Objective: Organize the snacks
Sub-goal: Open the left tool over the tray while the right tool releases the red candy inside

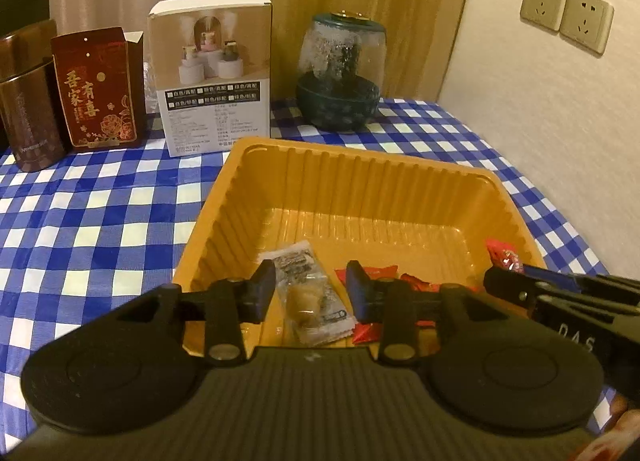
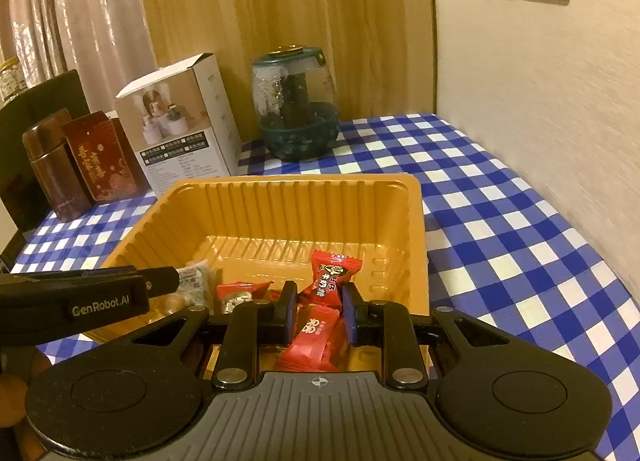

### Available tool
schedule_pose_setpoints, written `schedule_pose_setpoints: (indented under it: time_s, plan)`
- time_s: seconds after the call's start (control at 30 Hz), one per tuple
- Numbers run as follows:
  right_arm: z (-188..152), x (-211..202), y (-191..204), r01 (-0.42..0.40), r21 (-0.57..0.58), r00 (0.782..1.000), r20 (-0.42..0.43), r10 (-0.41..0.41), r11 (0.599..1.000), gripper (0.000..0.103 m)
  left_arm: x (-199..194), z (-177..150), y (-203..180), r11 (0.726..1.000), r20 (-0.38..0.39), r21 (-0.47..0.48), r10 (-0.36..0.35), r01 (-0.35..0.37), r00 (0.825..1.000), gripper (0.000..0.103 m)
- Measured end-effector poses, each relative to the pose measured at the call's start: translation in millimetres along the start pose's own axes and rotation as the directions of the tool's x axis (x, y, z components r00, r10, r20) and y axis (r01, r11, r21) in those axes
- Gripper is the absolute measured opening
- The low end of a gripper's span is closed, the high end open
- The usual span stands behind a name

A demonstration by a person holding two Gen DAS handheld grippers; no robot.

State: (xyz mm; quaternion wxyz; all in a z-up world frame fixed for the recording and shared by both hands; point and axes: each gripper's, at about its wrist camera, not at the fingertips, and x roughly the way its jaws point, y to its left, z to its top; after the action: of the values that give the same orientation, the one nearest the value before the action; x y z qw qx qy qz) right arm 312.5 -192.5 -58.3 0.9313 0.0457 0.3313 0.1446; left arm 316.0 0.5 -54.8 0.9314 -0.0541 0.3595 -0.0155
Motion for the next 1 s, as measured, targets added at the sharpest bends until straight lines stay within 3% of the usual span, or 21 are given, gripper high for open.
schedule_pose_setpoints:
  time_s: [0.83,0.9,0.93,0.97,1.0]
  plan:
    - [0.2,-0.1,0.3,-0.024,0.021,1.0,0.009,0.024,0.999,0.025,-6.3,1.3,0.9,1.0,-0.008,0.01,0.004,-0.004,1.0,0.035]
    - [0.3,0.9,-0.2,-0.03,0.028,1.0,0.011,0.03,0.999,0.04,-6.9,1.2,2.3,1.0,-0.008,0.006,0.005,-0.005,1.0,0.035]
    - [-0.2,0.7,-2.2,-0.033,0.04,0.999,0.016,0.033,0.999,0.063,-7.1,1.3,3.3,1.0,-0.008,0.003,0.006,-0.006,1.0,0.035]
    - [-0.9,0.6,-4.7,-0.04,0.055,0.999,0.022,0.039,0.998,0.072,-7.4,1.2,4.2,1.0,-0.009,0.001,0.007,-0.007,1.0,0.035]
    - [-1.1,0.4,-6.3,-0.049,0.066,0.999,0.027,0.047,0.997,0.072,-7.4,1.3,4.8,1.0,-0.009,0.0,0.008,-0.008,1.0,0.035]
